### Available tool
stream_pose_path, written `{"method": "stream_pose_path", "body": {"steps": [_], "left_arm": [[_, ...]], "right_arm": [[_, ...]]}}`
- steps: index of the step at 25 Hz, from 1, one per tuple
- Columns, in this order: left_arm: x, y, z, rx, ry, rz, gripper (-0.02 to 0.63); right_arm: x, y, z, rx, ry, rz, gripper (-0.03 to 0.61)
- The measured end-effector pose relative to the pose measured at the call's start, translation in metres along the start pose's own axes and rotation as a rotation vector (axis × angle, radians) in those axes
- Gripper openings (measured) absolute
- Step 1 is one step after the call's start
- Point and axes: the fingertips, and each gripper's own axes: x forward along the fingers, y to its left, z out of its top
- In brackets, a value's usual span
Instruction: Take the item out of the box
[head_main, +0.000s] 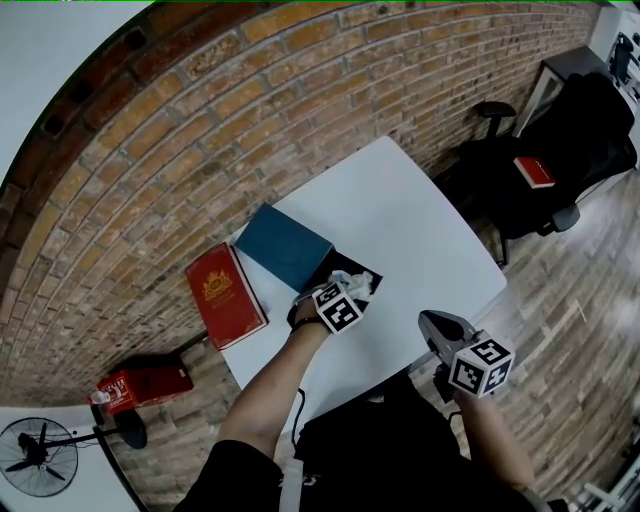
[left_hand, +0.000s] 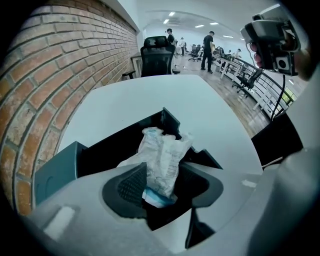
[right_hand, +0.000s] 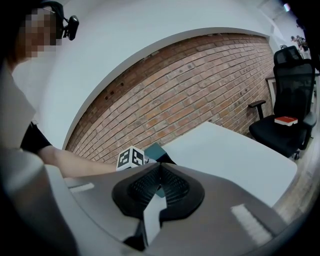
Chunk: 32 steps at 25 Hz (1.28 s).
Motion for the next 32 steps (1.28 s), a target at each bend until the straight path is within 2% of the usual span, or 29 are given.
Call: {"method": "stream_pose_path", "body": {"steps": [6,9,13,22,32], "left_arm": [[0.004,0.004,-0.002,0.003,0.034,0.04,0.186],[0.001,0.007,0.0,0.002,0.005,0.051,0.128],[-0.013,0.009,0.009,-0.034,-0.085,0.074,0.091],[-0.086,0.013,0.035,-0.147,-0.318,0.152,0.086],[-0.184,0.028,-0.002,-0.328,-0.547,0.23,0.083]], "right_arm": [[-0.001,-0.002,-0.003,0.017,0.003,0.002,0.0],[0.001,-0.001,-0.001,0.02,0.001,0.007,0.0],[0.002,0.002,0.007,0.003,0.003,0.014,0.0],[0.014,0.02,0.022,-0.03,0.021,0.042,0.0],[0.052,0.076,0.043,-0.13,0.016,0.107,0.0]]}}
